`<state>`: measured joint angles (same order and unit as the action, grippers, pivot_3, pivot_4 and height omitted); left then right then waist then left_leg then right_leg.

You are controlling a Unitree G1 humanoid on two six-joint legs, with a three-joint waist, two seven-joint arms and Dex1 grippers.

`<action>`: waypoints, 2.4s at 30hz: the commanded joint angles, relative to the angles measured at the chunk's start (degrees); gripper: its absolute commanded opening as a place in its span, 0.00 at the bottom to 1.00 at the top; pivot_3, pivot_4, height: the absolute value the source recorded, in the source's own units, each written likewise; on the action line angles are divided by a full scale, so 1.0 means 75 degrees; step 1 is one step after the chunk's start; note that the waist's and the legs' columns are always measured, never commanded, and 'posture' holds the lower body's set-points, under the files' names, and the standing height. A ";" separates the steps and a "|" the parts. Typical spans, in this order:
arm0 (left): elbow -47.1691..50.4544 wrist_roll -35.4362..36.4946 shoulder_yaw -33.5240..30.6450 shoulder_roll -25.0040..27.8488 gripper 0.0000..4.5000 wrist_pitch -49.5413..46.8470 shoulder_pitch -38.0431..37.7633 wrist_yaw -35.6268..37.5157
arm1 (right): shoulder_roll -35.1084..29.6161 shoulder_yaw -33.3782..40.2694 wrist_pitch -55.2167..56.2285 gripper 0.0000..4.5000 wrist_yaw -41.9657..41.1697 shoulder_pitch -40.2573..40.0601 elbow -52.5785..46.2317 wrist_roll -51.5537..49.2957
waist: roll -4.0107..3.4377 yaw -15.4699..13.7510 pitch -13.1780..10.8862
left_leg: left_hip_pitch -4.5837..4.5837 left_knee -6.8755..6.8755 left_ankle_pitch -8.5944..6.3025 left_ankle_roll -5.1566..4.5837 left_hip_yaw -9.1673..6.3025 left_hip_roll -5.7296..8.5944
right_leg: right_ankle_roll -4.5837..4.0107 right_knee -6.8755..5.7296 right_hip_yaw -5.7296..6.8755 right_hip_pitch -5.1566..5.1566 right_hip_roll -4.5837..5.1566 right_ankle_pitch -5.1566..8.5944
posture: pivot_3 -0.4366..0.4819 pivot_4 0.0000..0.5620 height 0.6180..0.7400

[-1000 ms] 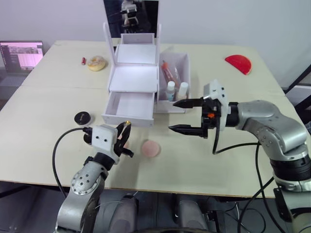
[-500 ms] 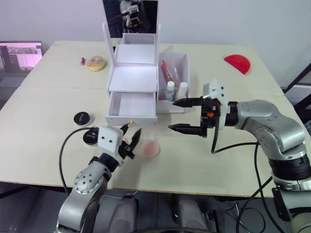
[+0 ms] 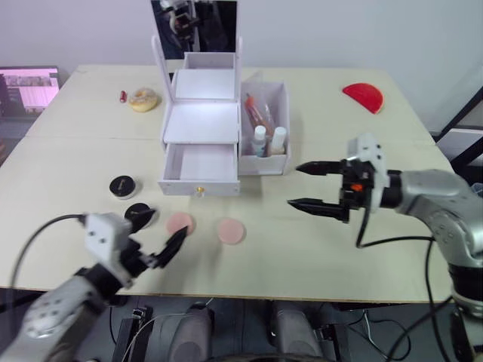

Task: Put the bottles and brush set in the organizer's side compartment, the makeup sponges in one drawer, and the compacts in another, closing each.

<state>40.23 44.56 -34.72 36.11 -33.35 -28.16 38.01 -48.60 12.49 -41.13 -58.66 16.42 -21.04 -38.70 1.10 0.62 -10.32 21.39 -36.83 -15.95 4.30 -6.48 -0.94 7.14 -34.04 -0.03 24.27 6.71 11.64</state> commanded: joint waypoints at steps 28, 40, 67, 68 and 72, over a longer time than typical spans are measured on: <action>-0.8969 -0.2031 -0.0668 0.3273 1.00 0.2987 0.2891 0.4533 | -0.0345 0.3180 0.1352 1.00 -0.0501 -0.3531 0.0702 0.0143 | 0.0001 0.0027 -0.0008 | -0.0005 0.0045 -0.0017 -0.0020 0.0019 -0.0009 | -0.0006 0.0003 0.0001 0.0023 0.0006 0.0005 | 0.48 0.27 1.00; -0.0546 -0.0320 0.1034 0.0833 1.00 0.0157 0.0782 0.1842 | -0.0268 0.0921 -0.0482 1.00 0.1040 -0.1321 -0.1760 -0.1413 | 0.0006 -0.0012 -0.0007 | -0.0008 0.0043 -0.0016 -0.0021 0.0015 -0.0010 | -0.0007 0.0001 -0.0003 0.0019 0.0004 0.0005 | 0.48 0.27 1.00; -0.0542 -0.4054 0.6890 -0.1870 1.00 -0.0357 0.2963 -0.2468 | -0.0814 -0.1514 -0.1007 1.00 0.0993 0.1129 -0.1922 -0.0846 | 0.0009 -0.0023 0.0000 | 0.0003 -0.0019 -0.0018 -0.0025 0.0004 0.0000 | -0.0014 0.0002 -0.0003 -0.0015 0.0000 -0.0001 | 0.48 0.27 1.00; -0.0727 -0.4115 0.6955 -0.1912 1.00 -0.0313 0.3023 -0.2458 | -0.0820 -0.1540 -0.1032 1.00 0.1013 0.1172 -0.1922 -0.0835 | 0.0009 -0.0024 0.0000 | 0.0003 -0.0018 -0.0018 -0.0025 0.0004 0.0000 | -0.0013 0.0003 -0.0002 -0.0015 0.0000 -0.0001 | 0.48 0.27 1.00; -0.1144 -0.4182 0.7010 -0.1968 1.00 -0.0301 0.3149 -0.2345 | -0.0810 -0.1569 -0.1149 1.00 0.1117 0.1325 -0.1931 -0.0845 | 0.0007 -0.0019 0.0001 | 0.0001 -0.0019 -0.0018 -0.0026 0.0004 0.0000 | -0.0013 0.0000 -0.0002 -0.0015 0.0000 -0.0001 | 0.48 0.27 1.00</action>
<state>32.33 13.57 17.30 21.73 -35.92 -4.46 19.96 -54.85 -0.05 -49.76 -50.62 25.26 -34.62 -45.09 1.15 0.48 -10.31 21.40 -36.98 -16.08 4.10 -6.45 -0.94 7.04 -34.04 -0.04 24.16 6.71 11.63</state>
